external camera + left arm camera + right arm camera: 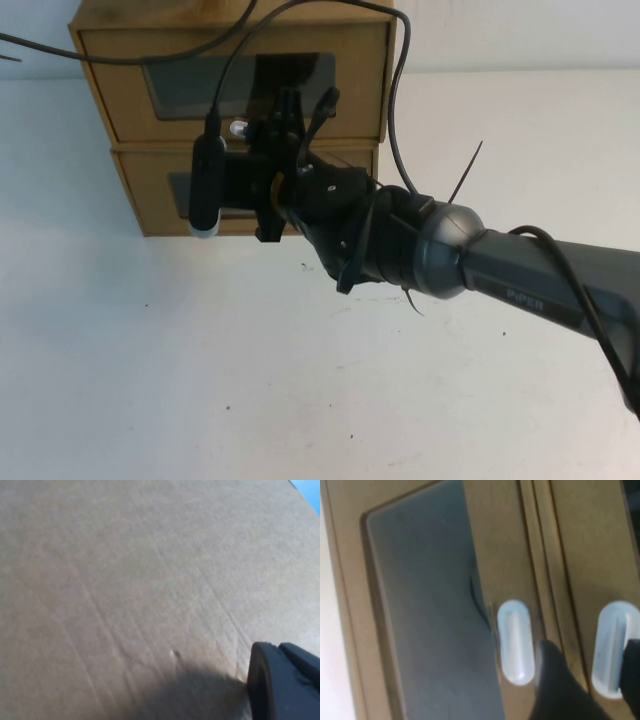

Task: Open the shoe box
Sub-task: 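Pull the top drawer of the cardboard box fully open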

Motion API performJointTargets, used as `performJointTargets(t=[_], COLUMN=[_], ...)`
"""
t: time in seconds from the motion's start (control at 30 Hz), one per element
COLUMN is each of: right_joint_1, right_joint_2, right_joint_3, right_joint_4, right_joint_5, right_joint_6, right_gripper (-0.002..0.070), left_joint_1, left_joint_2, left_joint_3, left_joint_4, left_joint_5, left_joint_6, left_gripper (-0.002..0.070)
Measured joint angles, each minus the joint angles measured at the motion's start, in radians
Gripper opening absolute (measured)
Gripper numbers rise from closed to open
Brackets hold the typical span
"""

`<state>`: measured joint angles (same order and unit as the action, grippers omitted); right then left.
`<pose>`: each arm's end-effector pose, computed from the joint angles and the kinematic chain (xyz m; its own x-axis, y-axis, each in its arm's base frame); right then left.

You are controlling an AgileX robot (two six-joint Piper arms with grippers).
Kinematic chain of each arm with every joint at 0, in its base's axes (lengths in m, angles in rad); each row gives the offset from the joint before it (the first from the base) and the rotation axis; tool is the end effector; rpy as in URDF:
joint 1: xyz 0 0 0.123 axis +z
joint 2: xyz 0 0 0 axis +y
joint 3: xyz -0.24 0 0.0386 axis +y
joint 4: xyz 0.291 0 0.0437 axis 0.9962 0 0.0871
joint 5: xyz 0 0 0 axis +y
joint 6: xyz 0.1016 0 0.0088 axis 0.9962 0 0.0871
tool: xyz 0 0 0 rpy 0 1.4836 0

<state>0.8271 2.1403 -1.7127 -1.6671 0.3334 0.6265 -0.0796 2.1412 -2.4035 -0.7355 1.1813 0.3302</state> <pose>0.3879 0.3725 0.1943 0.3178 -0.8632 -0.3922 -0.4204 0.2425 -0.8743 0.4855 -0.1022 0.3693 -0.6545 0.0516 -0.7543 0.5288 0.7444 -0.4079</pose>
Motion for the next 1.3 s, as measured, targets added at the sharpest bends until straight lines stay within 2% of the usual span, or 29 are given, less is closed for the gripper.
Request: performJointTargets(t=[0.33,0.63,0.8,1.03,1.3], right_joint_1=[0.000,-0.005,-0.007,-0.008,-0.009], right_joint_2=[0.018,0.018,0.018,0.018,0.018], right_joint_3=[-0.028,-0.036,-0.039,-0.040,-0.040], right_joint_4=[0.000,0.000,0.000,-0.008,-0.010], right_joint_5=[0.000,0.000,-0.002,0.000,0.002], right_joint_6=[0.000,0.000,0.004,0.004,0.006], right_gripper=[0.0261,0.0158,0.0125,0.0028,0.0010], left_joint_1=[0.000,0.000,0.000,0.000,0.000], left_joint_2=[0.000,0.000,0.000,0.000,0.000], left_joint_3=[0.000,-0.001,-0.001,-0.001,-0.001], left_joint_4=[0.002,0.004,0.004,0.004,0.006], left_joint_5=[0.002,0.002,0.002,0.002,0.002], left_joint_6=[-0.001,-0.002,-0.002,-0.002,-0.002], left_gripper=[-0.0005,-0.0005,-0.0005,-0.0005,-0.0005])
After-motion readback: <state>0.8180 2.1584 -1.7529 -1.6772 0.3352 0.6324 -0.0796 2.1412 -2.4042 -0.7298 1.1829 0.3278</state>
